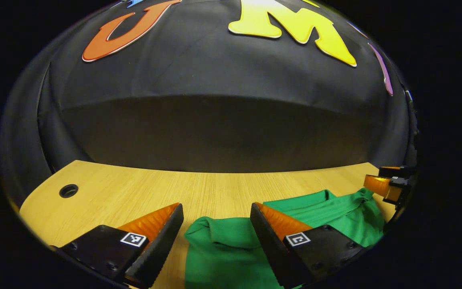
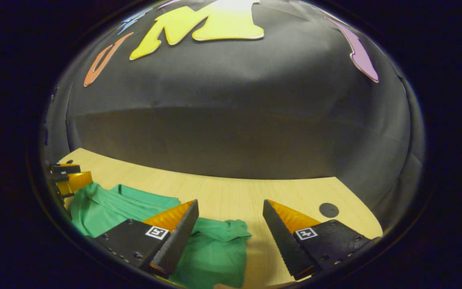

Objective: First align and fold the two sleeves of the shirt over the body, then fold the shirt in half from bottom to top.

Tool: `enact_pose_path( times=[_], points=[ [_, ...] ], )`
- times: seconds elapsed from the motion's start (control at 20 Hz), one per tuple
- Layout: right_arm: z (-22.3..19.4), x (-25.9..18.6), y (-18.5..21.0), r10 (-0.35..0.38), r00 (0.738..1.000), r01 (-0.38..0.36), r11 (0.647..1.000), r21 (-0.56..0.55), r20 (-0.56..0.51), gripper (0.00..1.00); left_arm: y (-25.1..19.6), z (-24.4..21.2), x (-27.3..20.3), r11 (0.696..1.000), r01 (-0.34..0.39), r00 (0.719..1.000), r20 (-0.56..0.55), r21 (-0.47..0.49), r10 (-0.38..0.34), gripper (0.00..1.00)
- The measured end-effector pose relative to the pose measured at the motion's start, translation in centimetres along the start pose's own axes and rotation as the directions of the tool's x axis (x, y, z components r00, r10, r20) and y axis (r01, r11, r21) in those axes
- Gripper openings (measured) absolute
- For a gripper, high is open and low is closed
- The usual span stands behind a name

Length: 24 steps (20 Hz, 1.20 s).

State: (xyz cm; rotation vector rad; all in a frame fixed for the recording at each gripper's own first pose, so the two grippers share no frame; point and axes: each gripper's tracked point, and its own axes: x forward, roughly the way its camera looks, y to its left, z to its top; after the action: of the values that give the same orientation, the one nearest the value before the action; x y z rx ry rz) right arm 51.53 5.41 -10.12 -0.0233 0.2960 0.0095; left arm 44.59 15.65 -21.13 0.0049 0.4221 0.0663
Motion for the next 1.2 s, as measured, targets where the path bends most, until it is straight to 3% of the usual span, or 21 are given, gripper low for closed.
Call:
enact_pose_path(
  times=[0.25,0.55,1.05,1.1,1.2],
  points=[
    [2.1,-6.1,0.9,0.051,0.997,-0.05,0.999,-0.013,0.059,0.98,-0.3,1.3,-4.8,1.0,-0.008,1.0,0.03,0.0,0.008,1.0],
    [4.0,-15.7,1.1,0.081,0.988,-0.081,0.997,-0.005,0.134,0.96,-1.4,3.3,-13.9,1.0,-0.003,0.995,0.095,-0.029,0.005,1.0],
    [5.1,-33.9,-2.8,0.042,0.959,-0.048,0.999,0.014,0.279,0.93,-4.1,4.5,-30.6,0.999,-0.016,0.973,0.231,0.047,0.004,1.0],
    [4.9,-35.6,-3.1,0.039,0.957,-0.044,0.999,0.011,0.288,0.95,-4.4,4.1,-32.2,0.999,-0.017,0.971,0.238,0.051,0.005,0.96],
    [4.1,-38.9,-4.1,0.023,0.95,-0.025,1.0,0.003,0.312,0.95,-5.2,2.7,-35.1,0.998,-0.009,0.97,0.241,0.067,-0.008,1.0]
  ],
)
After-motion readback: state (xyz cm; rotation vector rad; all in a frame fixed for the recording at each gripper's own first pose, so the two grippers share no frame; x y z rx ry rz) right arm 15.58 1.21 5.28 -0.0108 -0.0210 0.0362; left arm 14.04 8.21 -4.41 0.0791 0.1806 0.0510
